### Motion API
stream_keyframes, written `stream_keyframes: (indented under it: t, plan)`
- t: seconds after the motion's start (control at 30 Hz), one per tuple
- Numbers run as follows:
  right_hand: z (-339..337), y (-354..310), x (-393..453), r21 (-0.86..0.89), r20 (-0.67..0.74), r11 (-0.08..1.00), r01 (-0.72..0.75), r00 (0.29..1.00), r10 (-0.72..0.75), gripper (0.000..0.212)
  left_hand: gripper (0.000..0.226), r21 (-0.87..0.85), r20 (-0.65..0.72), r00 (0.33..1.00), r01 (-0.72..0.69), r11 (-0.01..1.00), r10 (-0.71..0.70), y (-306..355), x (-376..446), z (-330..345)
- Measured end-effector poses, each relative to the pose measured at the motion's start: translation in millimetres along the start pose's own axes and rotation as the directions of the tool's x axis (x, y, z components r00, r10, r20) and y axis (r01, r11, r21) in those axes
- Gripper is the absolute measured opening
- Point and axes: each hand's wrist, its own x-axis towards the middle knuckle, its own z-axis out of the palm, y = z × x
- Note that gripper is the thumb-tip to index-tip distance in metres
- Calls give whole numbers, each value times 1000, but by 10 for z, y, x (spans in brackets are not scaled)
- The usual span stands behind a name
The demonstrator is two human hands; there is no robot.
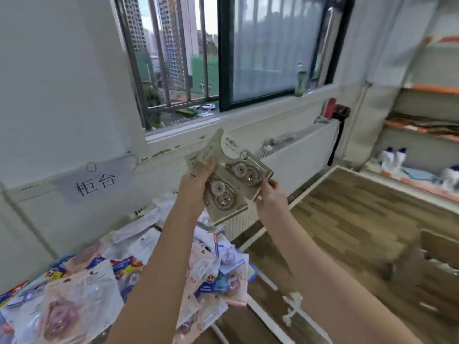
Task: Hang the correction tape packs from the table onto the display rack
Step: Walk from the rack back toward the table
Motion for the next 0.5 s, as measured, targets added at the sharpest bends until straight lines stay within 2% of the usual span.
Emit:
stream_keyframes:
  t: [0.07,0.13,0.3,0.5]
  plan:
    - [-490,-214,-109,64,-49,998,-2,999,5,5,27,26,1,1000,6,1000,-6,-118,-89,431]
    - [-1075,-432,-212,59,-5,998,8,1000,-7,12,33,39,20,1000,22,999,-23,-255,-220,868]
    - [-2435,-1076,-601,-214,106,971,102,991,-81,16,29,11,166,984,68,998,-69,-668,-654,2018]
    - [-3872,-1709,-1095,-257,-11,955,148,988,-156,17,24,22,363,930,53,998,-58,-1182,-1241,3484]
